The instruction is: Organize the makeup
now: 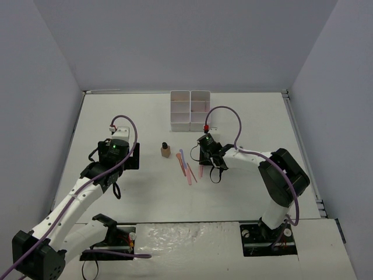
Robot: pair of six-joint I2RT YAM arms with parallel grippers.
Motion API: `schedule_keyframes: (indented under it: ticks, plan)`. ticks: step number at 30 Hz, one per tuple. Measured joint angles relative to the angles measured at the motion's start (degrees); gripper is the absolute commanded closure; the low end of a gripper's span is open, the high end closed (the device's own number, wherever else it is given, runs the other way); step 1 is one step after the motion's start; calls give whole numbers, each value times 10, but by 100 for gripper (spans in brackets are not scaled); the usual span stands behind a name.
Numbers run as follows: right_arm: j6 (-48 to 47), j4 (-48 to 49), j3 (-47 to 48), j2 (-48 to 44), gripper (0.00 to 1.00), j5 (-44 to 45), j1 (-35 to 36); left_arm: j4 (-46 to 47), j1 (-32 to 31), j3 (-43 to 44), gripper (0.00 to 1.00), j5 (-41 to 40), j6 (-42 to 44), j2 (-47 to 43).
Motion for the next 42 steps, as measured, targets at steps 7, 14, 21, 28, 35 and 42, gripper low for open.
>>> schedule_keyframes:
  ticks: [7,14,21,28,35,42]
  plan:
    - [1,6,-7,0,75,5,0,0,0,0,3,0,0,0]
    - [1,6,-8,0,75,7,0,0,0,0,3,0,0,0]
    - [1,6,-9,0,80,12,0,0,0,0,3,0,0,0]
    - [-2,-1,10,17,97,21,0,0,0,0,3,0,0,0]
    - [-20,-12,24,24,100,21,-2,0,0,0,3,0,0,-4]
    - [-132,-71,82,17,100,14,-14,0,0,0,3,0,0,-7]
